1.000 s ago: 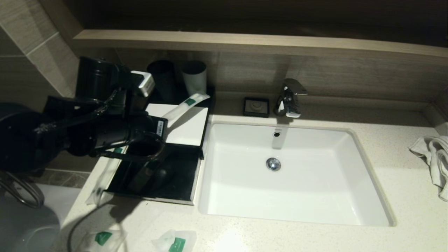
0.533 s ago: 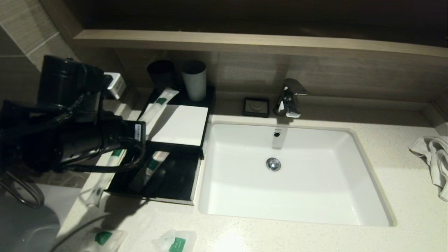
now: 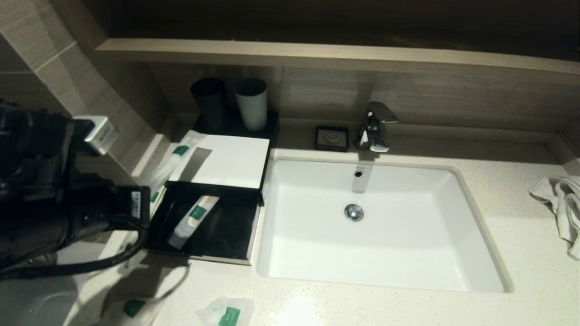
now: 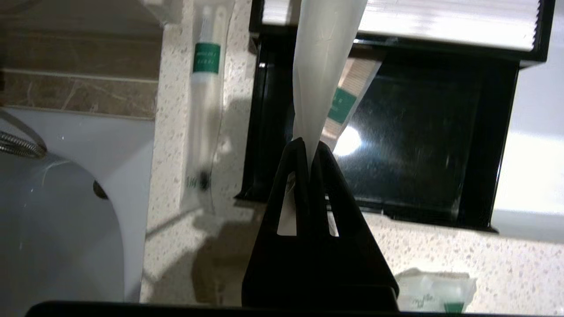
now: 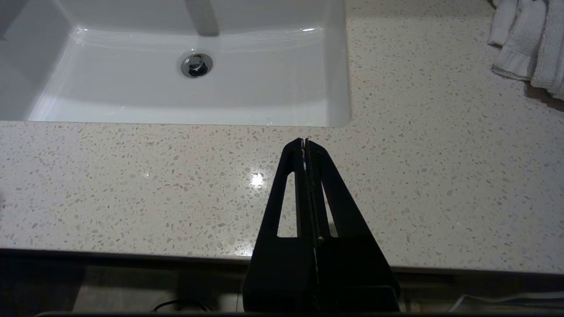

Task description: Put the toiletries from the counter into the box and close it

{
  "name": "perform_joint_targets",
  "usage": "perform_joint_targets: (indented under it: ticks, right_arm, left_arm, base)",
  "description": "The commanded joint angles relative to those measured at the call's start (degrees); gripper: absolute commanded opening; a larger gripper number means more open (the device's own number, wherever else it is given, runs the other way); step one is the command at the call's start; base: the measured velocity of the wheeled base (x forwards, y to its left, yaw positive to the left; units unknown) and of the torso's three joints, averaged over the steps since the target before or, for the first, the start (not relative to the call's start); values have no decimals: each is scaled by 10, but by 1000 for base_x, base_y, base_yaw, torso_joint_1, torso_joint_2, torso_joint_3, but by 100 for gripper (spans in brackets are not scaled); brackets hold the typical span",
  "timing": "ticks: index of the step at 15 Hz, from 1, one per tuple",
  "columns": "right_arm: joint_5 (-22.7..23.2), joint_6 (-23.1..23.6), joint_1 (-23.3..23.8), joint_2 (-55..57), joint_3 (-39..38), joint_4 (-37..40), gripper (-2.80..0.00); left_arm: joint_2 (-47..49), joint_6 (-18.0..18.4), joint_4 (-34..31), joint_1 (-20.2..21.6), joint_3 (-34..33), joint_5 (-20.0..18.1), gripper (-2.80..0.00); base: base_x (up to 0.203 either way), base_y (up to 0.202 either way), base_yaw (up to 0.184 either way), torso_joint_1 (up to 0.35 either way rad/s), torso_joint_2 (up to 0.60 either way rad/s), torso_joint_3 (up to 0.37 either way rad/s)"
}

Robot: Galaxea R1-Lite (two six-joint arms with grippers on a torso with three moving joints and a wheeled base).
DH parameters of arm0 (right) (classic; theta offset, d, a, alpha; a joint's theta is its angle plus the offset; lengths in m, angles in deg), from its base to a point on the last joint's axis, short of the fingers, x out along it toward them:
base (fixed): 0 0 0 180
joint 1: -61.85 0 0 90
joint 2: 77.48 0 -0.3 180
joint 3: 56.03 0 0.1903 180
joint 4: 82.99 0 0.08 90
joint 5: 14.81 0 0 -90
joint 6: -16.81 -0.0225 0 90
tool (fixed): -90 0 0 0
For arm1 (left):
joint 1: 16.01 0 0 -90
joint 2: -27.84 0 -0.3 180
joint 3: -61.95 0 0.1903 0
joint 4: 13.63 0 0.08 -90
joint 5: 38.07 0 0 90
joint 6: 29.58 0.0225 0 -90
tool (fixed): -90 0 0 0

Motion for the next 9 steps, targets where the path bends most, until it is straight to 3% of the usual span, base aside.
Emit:
perform_joint_targets:
  ticks: [1, 9]
  right_arm:
    - [0, 0, 0, 0, 0, 0, -280]
    - [0, 0, 0, 1, 0, 0, -280]
  left_arm:
    - [-59, -2, -17, -1, -31, 1, -280]
    - [-107, -24, -66, -4, -79, -7, -280]
  base:
    - [0, 0, 0, 0, 0, 0]
    - [0, 0, 0, 0, 0, 0]
